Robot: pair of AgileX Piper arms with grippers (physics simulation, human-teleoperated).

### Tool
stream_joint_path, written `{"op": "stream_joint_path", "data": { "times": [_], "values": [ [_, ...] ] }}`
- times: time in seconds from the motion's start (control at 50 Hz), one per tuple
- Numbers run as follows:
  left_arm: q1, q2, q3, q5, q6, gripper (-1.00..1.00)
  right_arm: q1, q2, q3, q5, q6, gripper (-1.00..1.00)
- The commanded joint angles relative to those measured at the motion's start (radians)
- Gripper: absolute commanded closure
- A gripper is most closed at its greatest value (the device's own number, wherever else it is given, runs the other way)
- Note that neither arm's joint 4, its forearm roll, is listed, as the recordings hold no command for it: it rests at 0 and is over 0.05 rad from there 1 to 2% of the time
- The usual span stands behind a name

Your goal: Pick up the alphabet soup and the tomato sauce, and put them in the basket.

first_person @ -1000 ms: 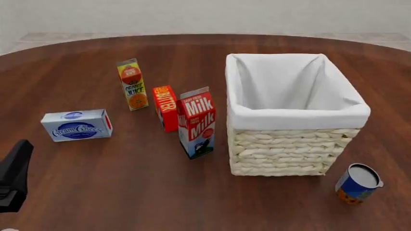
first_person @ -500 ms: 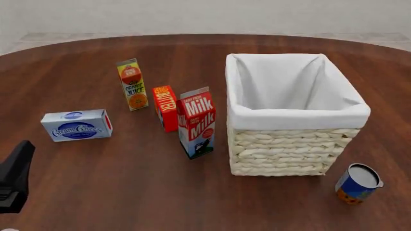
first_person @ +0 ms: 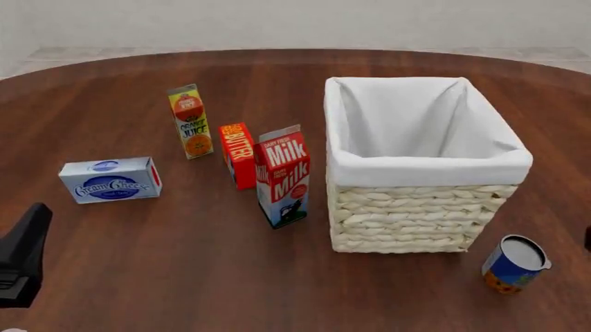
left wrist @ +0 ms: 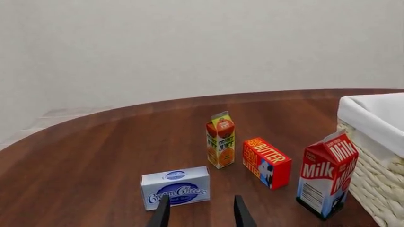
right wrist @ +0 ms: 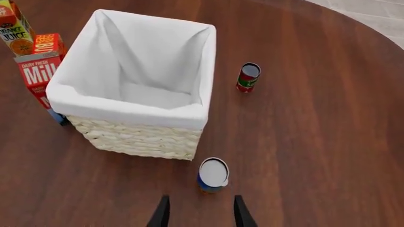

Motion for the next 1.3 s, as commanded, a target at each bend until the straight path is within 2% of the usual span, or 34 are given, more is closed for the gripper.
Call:
{"op": "stream_joint_path", "data": {
  "times": [0.02,0.22,0.58,0.82,1.3],
  "values": [
    [-0.004,0.0,0.001,0.001,0.002,-1.0,-0.006,-0.03,0.049,0.014,0.017,-1.0],
    [-0.005,0.0,0.001,0.001,0.003,-1.0,-0.001,-0.058,0.112,-0.001,0.039,-1.0],
    [-0.008,0.0,0.002,0.002,0.011,-1.0,0.0,-0.086,0.19,-0.029,0.047,-1.0],
    [-0.006,0.001,0.002,0.003,0.01,-1.0,0.013,-0.078,0.247,-0.083,0.064,-1.0],
    [-0.006,0.0,0.003,0.007,0.014,-1.0,-0.039,-0.038,0.338,-0.22,0.029,-1.0]
  ]
}}
